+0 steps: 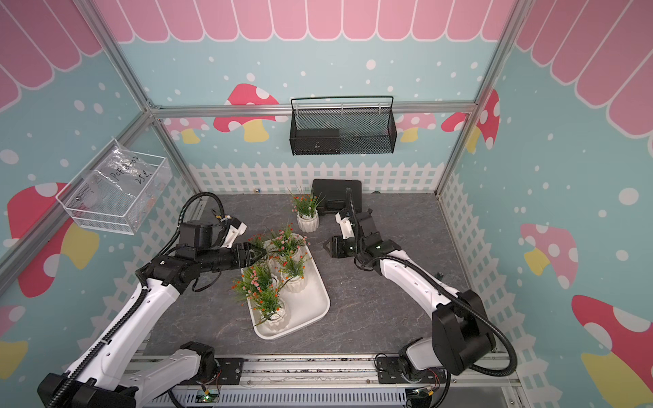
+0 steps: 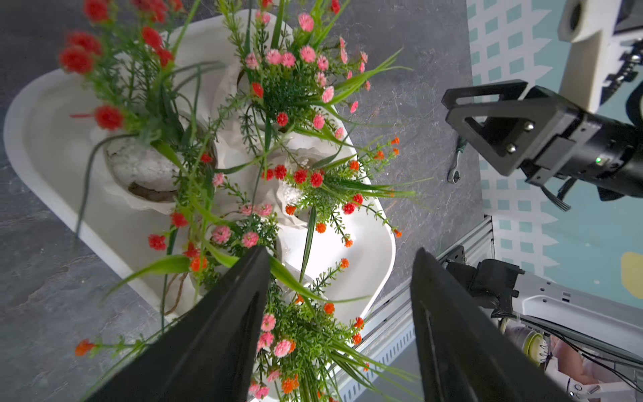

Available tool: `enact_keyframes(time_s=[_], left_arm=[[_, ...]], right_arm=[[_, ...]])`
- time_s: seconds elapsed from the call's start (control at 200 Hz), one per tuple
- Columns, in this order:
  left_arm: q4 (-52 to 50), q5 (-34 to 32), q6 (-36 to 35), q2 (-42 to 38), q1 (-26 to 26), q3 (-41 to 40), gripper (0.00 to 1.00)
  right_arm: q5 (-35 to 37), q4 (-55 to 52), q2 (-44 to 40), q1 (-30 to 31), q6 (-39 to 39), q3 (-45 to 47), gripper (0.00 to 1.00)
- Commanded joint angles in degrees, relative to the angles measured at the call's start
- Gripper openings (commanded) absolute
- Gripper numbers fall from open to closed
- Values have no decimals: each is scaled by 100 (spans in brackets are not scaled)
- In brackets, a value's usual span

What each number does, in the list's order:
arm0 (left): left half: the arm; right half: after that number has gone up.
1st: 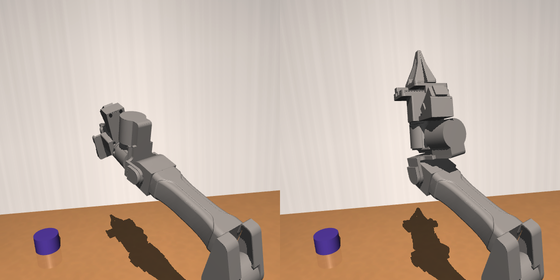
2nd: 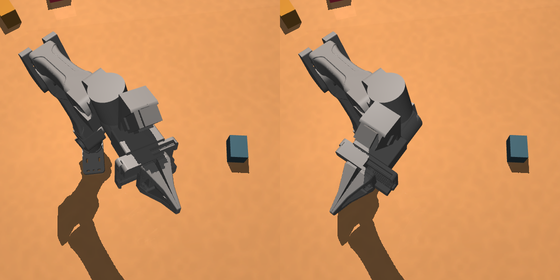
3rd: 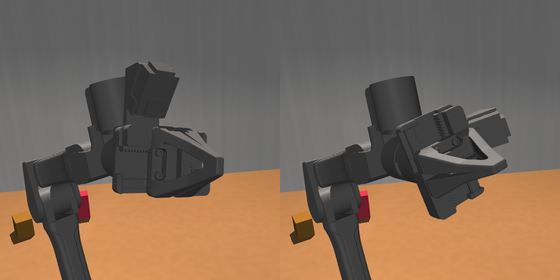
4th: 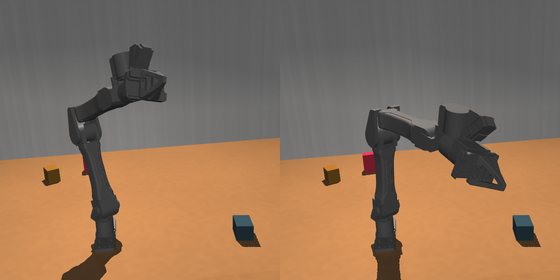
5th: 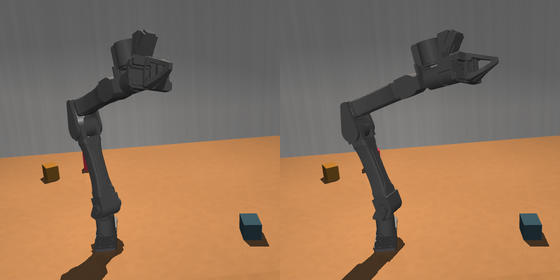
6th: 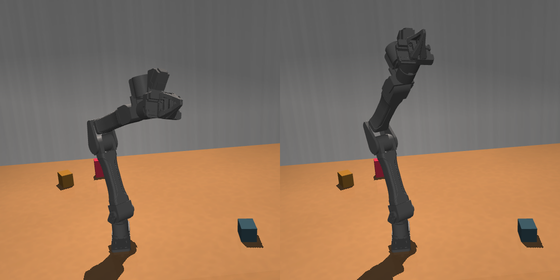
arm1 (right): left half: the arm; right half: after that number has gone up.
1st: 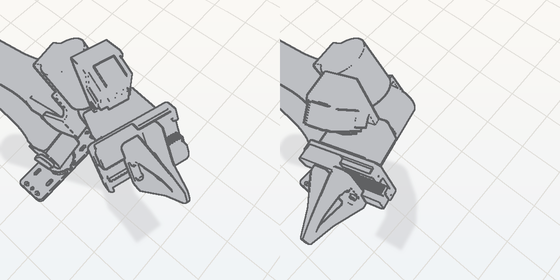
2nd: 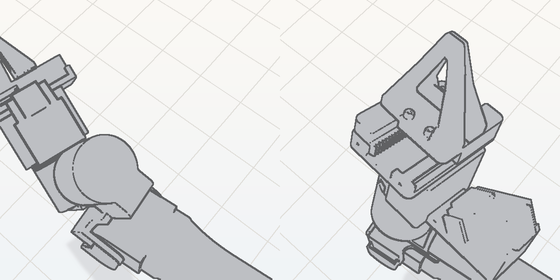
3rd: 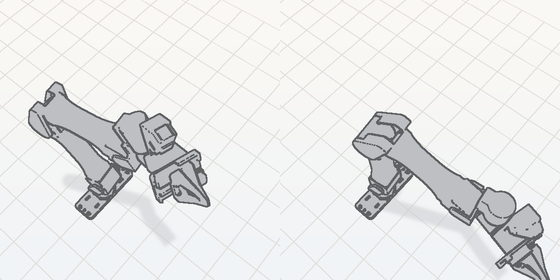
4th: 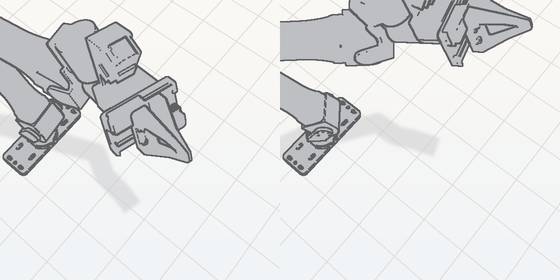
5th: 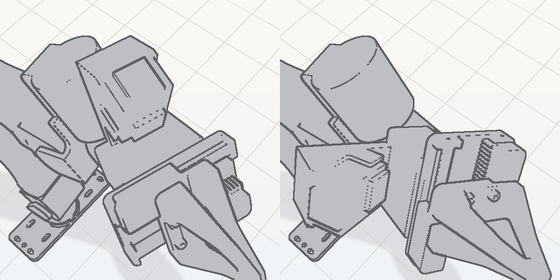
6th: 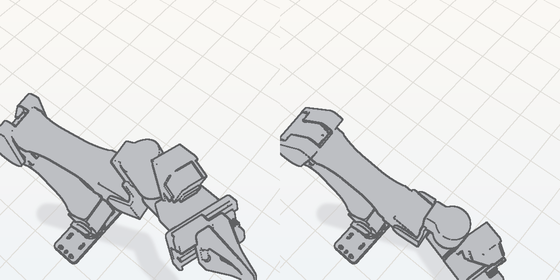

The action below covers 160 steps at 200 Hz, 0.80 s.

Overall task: Put the potted gypsophila into the storage box
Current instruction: Place the baby's breath potted plant at the storage box, then move the baby's breath potted plant to the center of the board.

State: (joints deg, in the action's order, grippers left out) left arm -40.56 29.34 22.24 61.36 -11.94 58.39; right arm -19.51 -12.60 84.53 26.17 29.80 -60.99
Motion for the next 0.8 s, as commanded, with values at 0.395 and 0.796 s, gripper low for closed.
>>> enact_keyframes(time_s=[0.395, 0.796], left_arm=[[62, 436, -163, 694, 559, 360, 69], [210, 444, -106, 609, 675, 45, 69]], right_arm=[[-530, -308, 3847, -367, 170, -3778, 60], [-211, -444, 4977, -367, 475, -4988, 50]])
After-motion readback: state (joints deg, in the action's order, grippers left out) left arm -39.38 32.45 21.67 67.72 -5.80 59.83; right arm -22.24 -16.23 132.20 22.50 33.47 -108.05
